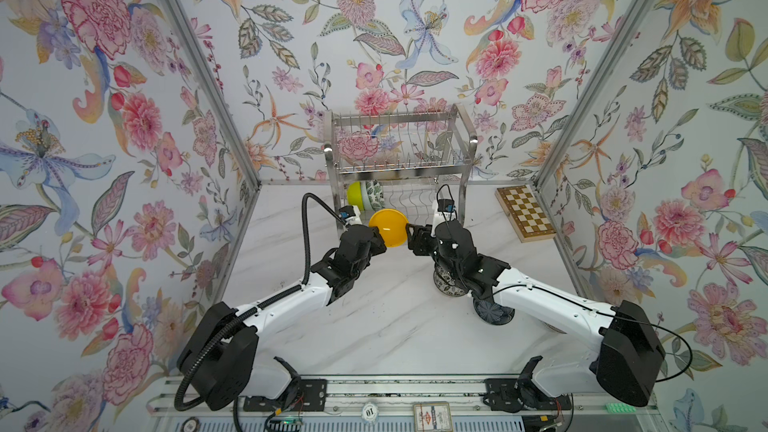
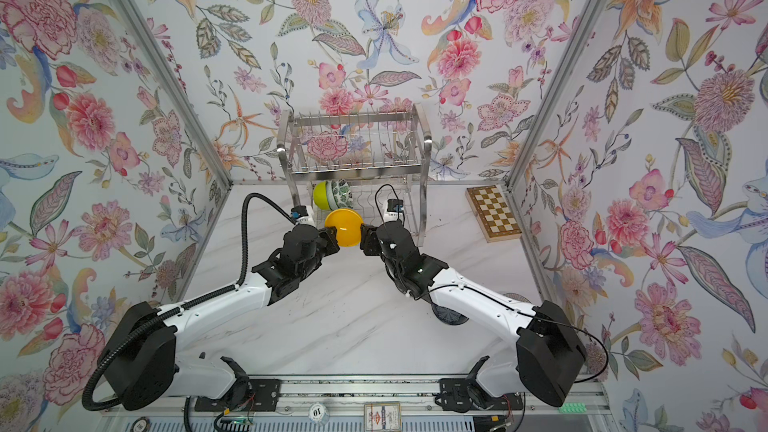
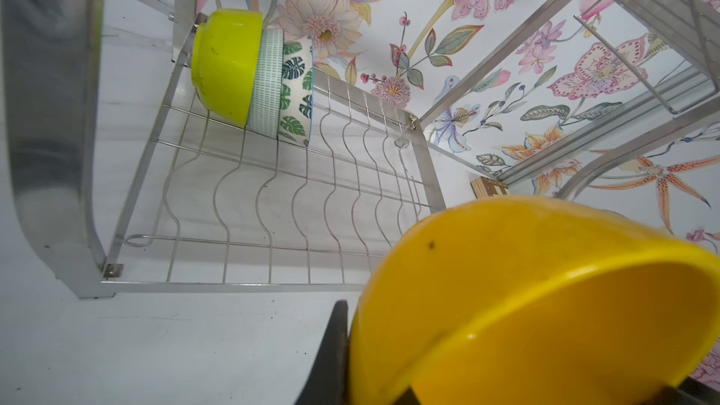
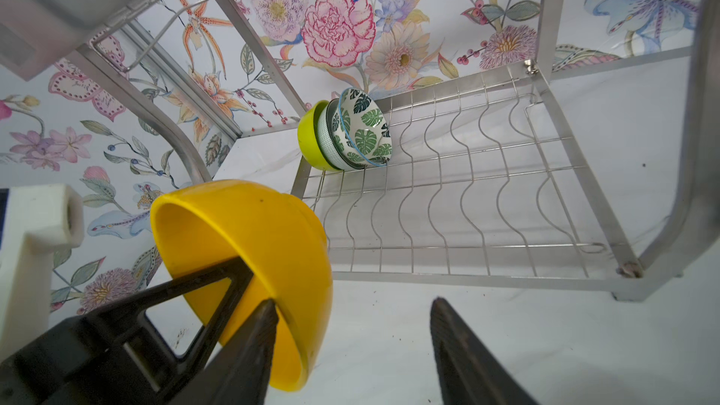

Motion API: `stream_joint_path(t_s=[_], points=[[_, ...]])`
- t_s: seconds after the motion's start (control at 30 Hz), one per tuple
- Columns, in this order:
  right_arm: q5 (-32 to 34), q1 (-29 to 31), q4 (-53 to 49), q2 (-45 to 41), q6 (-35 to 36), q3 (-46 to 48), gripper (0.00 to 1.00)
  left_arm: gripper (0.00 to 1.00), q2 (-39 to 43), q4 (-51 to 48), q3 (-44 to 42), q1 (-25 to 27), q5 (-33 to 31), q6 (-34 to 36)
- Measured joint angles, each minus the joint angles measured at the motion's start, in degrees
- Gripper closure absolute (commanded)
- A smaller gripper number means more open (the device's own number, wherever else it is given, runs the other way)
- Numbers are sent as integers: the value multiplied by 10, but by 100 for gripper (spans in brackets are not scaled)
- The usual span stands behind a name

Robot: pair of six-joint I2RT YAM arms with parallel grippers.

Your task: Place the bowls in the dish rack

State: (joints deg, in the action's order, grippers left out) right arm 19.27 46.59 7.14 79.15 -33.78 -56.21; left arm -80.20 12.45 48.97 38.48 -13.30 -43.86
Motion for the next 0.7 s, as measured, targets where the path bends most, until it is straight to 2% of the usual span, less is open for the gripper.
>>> stream_joint_path(t_s=[0.2, 0.47, 0.7], points=[[-13, -43, 2, -27, -45, 31, 2, 100, -12, 0, -1, 0, -61, 5], [-29, -93, -31, -37, -154, 38, 1, 100, -25, 78, -29, 6, -140, 71], [-46, -129, -59, -48, -315, 39, 1, 100, -69, 186, -49, 43, -208, 184]])
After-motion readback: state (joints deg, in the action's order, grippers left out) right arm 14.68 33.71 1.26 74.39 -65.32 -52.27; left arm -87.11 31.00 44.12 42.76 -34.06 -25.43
